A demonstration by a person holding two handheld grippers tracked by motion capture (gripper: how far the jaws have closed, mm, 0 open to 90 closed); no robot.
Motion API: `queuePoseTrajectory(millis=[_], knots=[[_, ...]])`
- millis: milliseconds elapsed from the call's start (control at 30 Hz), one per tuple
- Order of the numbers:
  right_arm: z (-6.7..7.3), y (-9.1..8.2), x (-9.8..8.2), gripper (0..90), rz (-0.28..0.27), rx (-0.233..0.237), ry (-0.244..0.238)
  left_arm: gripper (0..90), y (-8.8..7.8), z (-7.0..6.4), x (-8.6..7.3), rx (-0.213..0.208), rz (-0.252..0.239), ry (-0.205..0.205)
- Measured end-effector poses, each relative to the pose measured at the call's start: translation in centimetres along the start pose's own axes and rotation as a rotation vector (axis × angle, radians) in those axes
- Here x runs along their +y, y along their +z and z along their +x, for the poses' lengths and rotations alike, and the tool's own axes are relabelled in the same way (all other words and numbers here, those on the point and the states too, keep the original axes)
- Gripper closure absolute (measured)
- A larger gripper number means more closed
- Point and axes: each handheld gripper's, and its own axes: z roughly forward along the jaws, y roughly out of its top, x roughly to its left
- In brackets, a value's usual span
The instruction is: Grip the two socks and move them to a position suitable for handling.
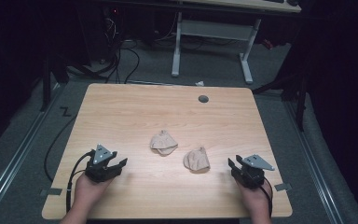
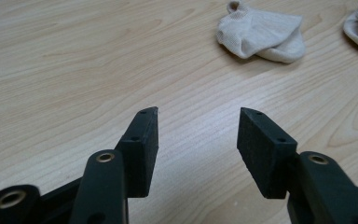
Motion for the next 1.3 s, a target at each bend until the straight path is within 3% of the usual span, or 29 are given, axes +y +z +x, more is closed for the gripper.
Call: queuePoseTrajectory(millis=[200,567,733,1000,1300], knots=[[0.2,0.1,-0.3,64.3,0.026,-0.005,-0.016,47.9,0.5,0.0,0.3,-0.012,0.004,-0.005],[1.2,0.0,0.3,62.7,-0.004,0.014,-0.016,47.9,0.0,0.3,0.3,-0.026,-0.007,-0.023],[2.1,0.2,1.1,64.0,-0.019,0.044,-0.046,48.3,0.1,0.3,0.3,-0.034,-0.007,-0.018],[3.5,1.0,2.5,68.2,-0.031,0.101,-0.051,48.1,0.2,-0.1,0.2,-0.034,-0.004,0.004],[4.6,2.1,4.1,71.6,-0.014,0.147,-0.068,48.0,0.2,0.0,0.1,-0.041,0.009,0.008]])
